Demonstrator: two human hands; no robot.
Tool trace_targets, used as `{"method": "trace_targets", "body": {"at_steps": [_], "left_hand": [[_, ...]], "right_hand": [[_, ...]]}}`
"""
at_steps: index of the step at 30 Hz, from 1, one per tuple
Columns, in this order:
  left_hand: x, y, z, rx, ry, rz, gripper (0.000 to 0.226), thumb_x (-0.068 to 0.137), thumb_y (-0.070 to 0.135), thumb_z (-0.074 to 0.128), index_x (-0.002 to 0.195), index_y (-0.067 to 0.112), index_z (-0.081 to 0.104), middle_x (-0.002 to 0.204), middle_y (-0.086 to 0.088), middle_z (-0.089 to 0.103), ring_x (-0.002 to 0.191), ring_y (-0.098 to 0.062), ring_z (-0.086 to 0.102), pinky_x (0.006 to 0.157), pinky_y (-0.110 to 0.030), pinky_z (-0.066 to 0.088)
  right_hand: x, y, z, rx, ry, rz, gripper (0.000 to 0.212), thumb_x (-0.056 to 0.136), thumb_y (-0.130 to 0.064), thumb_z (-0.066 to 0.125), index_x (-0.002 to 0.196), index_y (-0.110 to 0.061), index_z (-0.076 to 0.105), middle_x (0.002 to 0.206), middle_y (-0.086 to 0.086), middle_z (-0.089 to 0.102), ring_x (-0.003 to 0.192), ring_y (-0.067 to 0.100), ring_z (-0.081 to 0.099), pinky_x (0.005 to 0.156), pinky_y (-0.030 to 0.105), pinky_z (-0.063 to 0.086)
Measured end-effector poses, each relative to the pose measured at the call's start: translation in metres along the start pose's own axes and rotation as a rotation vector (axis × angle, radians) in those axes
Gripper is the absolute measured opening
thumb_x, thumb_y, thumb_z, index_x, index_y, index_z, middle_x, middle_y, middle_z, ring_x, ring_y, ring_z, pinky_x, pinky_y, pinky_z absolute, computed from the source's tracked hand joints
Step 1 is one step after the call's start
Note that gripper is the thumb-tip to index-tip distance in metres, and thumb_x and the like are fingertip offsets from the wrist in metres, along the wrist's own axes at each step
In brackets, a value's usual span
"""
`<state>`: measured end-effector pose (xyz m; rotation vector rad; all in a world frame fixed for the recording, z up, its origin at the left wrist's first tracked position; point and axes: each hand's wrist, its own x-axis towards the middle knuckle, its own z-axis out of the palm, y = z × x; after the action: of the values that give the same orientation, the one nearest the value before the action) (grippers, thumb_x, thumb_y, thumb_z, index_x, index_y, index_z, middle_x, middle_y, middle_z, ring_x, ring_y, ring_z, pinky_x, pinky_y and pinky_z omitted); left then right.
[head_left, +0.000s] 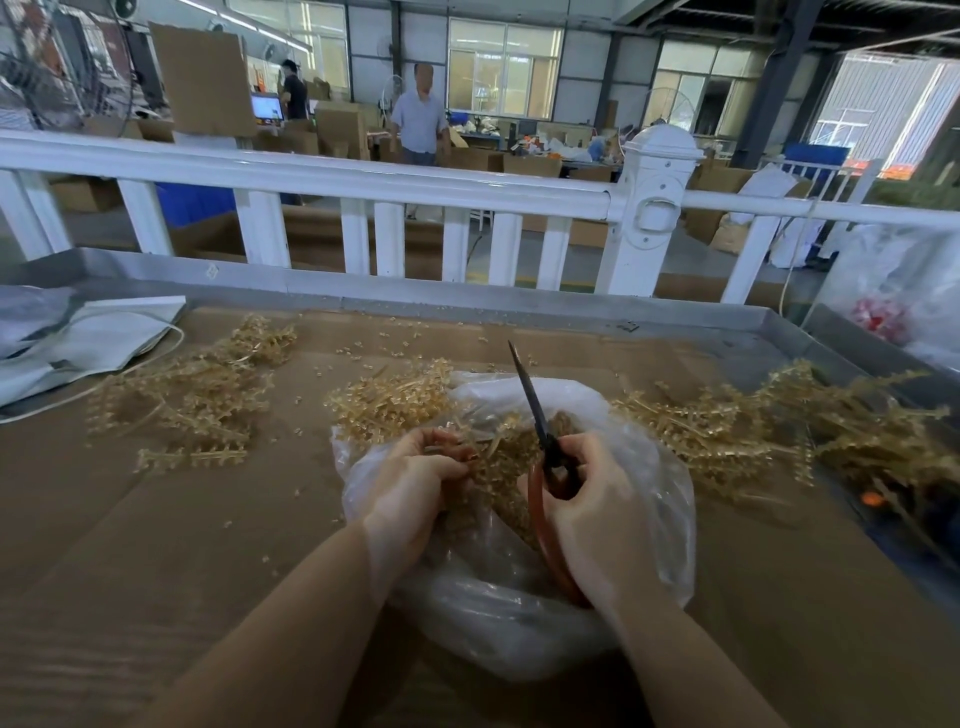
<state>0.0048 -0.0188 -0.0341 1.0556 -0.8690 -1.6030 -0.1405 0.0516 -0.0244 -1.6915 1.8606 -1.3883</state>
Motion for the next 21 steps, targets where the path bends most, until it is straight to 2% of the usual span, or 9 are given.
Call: {"method": "trace_targets", "body": {"at_steps": [3,7,10,12,16,19,21], "left_hand": [[-0.005,0.001,0.001,0.025,-0.002,0.003,0.025,0.080,-0.012,0.059,0.091,0.010,0.058,0.064,-0.001,0.069,0.060,-0.016,0.065,0.051,-0.026,0.053],[-0.012,-0.002,-0.001,0.307,-0.017,0.110,0.040,0.072,-0.001,0.075,0.100,0.018,0.055,0.095,-0.004,0.069,0.092,-0.019,0.066,0.077,-0.031,0.054],[-0.014,-0.003,0.000,0.396,-0.011,0.166,0.037,0.073,0.001,0.076,0.098,0.021,0.058,0.092,-0.001,0.070,0.087,-0.012,0.067,0.073,-0.024,0.055],[-0.015,-0.002,0.000,0.399,-0.021,0.183,0.030,0.074,0.003,0.076,0.097,0.019,0.063,0.092,-0.002,0.071,0.086,-0.012,0.068,0.075,-0.024,0.055],[-0.013,-0.001,0.003,0.280,0.051,0.187,0.018,0.077,0.002,0.072,0.089,0.015,0.067,0.086,-0.005,0.070,0.082,-0.017,0.066,0.073,-0.027,0.053],[-0.010,0.004,0.006,0.042,0.077,0.128,0.014,0.082,-0.002,0.065,0.084,0.012,0.062,0.081,-0.008,0.067,0.077,-0.021,0.065,0.069,-0.031,0.053],[-0.008,0.009,0.007,-0.117,0.073,0.083,0.015,0.084,-0.004,0.062,0.084,0.011,0.059,0.076,-0.008,0.065,0.067,-0.018,0.066,0.059,-0.030,0.054]], "right_hand": [[-0.004,0.006,0.006,0.006,0.046,-0.050,0.021,0.085,-0.020,0.071,0.102,-0.024,0.058,0.085,-0.015,0.065,0.080,0.000,0.063,0.067,0.010,0.049],[-0.007,0.009,0.009,0.033,0.082,-0.099,0.023,0.084,-0.018,0.072,0.099,-0.027,0.057,0.081,-0.018,0.064,0.084,-0.007,0.060,0.066,0.005,0.045],[-0.012,0.008,0.010,0.010,0.080,-0.147,0.030,0.081,-0.015,0.073,0.100,-0.030,0.055,0.080,-0.027,0.058,0.087,-0.016,0.057,0.067,0.000,0.041],[-0.014,0.007,0.010,0.007,0.072,-0.167,0.033,0.080,-0.014,0.074,0.100,-0.031,0.054,0.078,-0.029,0.057,0.085,-0.018,0.056,0.067,-0.001,0.040],[-0.014,0.008,0.009,0.019,0.076,-0.163,0.030,0.081,-0.016,0.075,0.100,-0.029,0.056,0.080,-0.025,0.061,0.085,-0.012,0.059,0.066,0.001,0.041],[-0.011,0.008,0.006,0.023,0.042,-0.127,0.026,0.081,-0.021,0.075,0.099,-0.028,0.058,0.078,-0.022,0.063,0.081,-0.010,0.060,0.064,0.003,0.043],[-0.009,0.006,0.002,0.038,0.019,-0.094,0.023,0.081,-0.025,0.075,0.095,-0.030,0.057,0.076,-0.021,0.065,0.079,-0.009,0.060,0.063,0.006,0.045]]}}
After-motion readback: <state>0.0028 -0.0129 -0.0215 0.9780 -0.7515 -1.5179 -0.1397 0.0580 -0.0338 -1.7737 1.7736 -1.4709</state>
